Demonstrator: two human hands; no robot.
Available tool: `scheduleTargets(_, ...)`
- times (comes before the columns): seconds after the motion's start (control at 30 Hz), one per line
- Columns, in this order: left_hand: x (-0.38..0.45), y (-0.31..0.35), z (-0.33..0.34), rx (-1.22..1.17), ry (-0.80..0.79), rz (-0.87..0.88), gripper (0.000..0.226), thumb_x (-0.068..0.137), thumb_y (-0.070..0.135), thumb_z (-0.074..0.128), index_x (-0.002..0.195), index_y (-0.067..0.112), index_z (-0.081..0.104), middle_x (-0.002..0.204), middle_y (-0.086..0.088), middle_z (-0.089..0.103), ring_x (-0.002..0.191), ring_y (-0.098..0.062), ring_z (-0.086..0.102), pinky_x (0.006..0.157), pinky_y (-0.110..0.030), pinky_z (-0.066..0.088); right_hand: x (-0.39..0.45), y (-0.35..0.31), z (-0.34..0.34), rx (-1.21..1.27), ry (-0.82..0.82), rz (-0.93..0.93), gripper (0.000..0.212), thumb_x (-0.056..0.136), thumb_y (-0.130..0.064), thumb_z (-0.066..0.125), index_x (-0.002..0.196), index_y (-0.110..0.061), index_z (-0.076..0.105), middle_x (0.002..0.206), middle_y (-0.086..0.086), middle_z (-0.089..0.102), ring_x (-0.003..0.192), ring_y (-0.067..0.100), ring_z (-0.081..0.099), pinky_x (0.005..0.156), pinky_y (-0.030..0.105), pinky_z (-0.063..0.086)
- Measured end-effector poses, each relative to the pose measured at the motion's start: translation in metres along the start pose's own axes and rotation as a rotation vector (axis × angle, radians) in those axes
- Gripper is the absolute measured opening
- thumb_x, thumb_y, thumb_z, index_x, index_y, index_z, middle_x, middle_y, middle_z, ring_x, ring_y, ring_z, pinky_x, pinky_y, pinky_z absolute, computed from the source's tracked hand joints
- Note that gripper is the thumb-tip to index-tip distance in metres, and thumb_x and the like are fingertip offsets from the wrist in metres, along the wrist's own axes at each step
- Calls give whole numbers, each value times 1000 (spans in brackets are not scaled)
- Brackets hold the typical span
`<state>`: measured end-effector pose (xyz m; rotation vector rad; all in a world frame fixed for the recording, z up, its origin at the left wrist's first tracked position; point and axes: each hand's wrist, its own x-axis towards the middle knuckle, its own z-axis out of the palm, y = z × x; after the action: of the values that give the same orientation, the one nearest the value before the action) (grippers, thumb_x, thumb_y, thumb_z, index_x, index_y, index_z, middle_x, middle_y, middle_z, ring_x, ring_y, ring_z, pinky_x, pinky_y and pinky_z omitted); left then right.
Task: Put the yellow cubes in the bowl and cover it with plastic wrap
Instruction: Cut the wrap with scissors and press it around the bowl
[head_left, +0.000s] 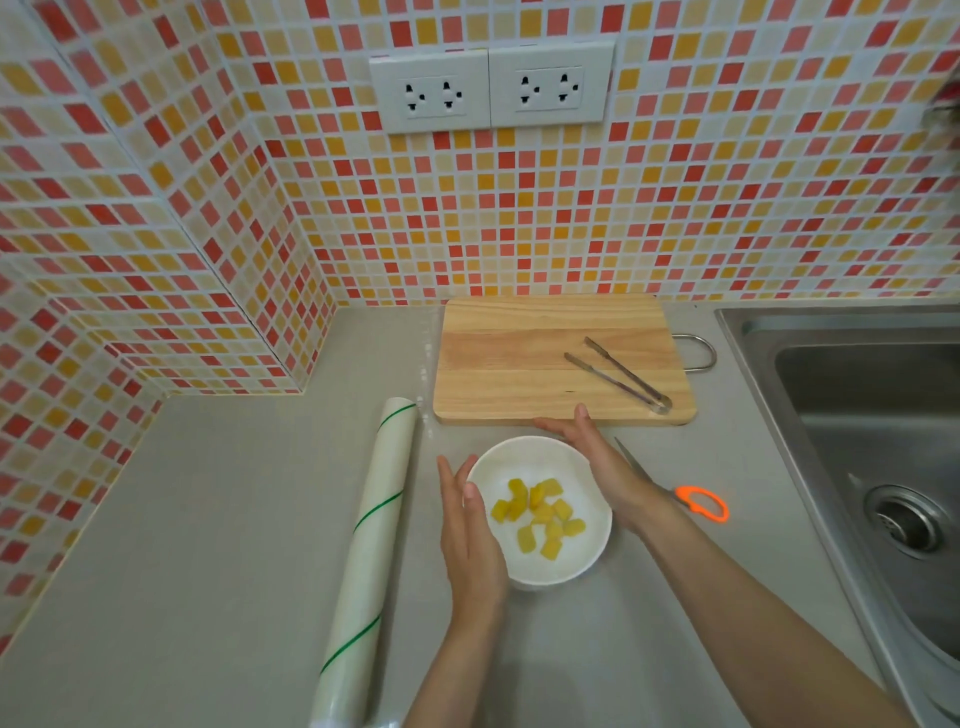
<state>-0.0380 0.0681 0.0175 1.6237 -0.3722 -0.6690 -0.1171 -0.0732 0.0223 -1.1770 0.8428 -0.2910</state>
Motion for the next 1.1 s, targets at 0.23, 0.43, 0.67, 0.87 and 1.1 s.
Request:
scheduleTargets(0.23,9,0,-3,-204,-4,-68,33,100,36,25,126,40,44,124,19,55,107,10,54,86,-15,43,2,20,0,305,127,-28,69,88,-66,14,128,-25,53,111,14,65,106,33,62,98,50,45)
scheduleTargets(0.43,6,-1,-7,-181,159,49,39,101,32,22,135,25,41,132,6,52,121,-4,49,89,-3,37,-18,20,-4,176,313,-193,65,79,-68,22,112,-27,61,120,9,67,111,13,62,101,35,43)
scheduleTargets(0.67,-16,-28,9,-233,193,-89,41,100,36,28,136,29,45,138,5,51,127,-12,49,108,-34,39,-38,45,26,283,531,-217,38,98,-46,25,110,-32,58,130,-2,59,117,7,55,102,31,41)
scheduleTargets(0.87,-12,-25,31,-447,243,-146,45,97,43,28,129,24,54,132,-9,58,123,-29,54,106,-52,40,-47,46,49,453,639,-202,44,98,-42,29,118,-22,62,118,3,67,108,17,62,93,35,49)
scheduleTargets(1.1,0,-16,37,-458,302,-205,50,100,39,24,118,15,63,117,-15,66,108,-31,63,93,-40,51,-54,48,45,368,660,-248,40,99,-36,29,119,-18,59,116,0,66,101,1,62,84,18,50)
